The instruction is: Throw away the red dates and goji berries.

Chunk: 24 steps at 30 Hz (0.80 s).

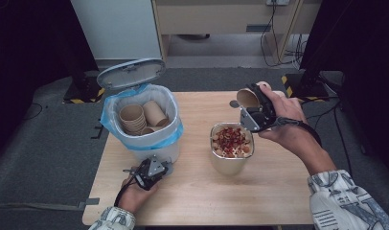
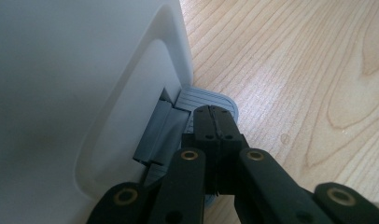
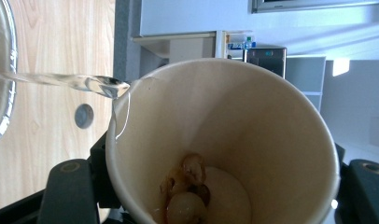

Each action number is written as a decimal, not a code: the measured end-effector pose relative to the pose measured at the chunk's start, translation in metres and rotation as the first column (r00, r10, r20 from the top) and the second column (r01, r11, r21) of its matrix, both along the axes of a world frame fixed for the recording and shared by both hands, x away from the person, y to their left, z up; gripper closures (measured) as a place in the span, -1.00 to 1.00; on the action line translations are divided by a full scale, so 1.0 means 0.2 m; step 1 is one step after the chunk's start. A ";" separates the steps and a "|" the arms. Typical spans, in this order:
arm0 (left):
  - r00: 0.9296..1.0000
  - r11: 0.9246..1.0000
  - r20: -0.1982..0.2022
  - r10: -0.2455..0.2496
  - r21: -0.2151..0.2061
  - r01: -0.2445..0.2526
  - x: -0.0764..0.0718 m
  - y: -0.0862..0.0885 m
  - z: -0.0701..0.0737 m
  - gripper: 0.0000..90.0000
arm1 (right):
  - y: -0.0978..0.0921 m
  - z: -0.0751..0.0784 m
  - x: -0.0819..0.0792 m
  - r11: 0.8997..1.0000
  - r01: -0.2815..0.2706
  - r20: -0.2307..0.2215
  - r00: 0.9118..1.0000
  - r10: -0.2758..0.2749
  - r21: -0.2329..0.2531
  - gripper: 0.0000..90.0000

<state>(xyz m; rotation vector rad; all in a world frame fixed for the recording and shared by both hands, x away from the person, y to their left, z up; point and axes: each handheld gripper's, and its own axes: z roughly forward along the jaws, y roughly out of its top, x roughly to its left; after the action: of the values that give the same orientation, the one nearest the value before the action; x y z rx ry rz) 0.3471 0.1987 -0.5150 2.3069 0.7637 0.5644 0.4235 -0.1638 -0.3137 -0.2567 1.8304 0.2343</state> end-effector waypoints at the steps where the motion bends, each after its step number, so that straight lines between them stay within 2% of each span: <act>1: 1.000 1.000 -0.001 0.001 -0.001 -0.001 0.00 0.00 0.00 1.00 | 0.00 0.00 0.00 1.000 0.002 0.009 1.000 -0.002 -0.013 -0.37; 10: 1.000 1.000 -0.001 0.001 -0.001 -0.001 0.00 0.00 0.00 1.00 | 0.03 0.01 -0.02 0.992 0.010 0.065 0.998 -0.002 -0.124 -0.36; 14: 1.000 1.000 0.000 0.001 -0.001 -0.001 0.00 0.00 0.00 1.00 | 0.05 0.02 -0.02 0.983 0.016 0.096 0.995 0.002 -0.184 -0.34; 20: 1.000 1.000 -0.001 0.001 -0.001 -0.001 0.00 0.00 0.00 1.00 | 0.06 0.01 -0.02 0.977 0.012 0.100 0.995 0.010 -0.211 -0.31; 24: 1.000 1.000 -0.001 0.001 -0.002 -0.001 0.00 0.00 0.00 1.00 | 0.06 0.00 -0.02 0.978 0.013 0.092 0.996 0.006 -0.210 -0.30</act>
<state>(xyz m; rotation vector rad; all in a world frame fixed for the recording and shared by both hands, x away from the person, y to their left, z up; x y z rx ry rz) 0.3472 0.1988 -0.5150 2.3051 0.7653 0.5630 0.4196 -0.1526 -0.3146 -0.4054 1.7640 0.0247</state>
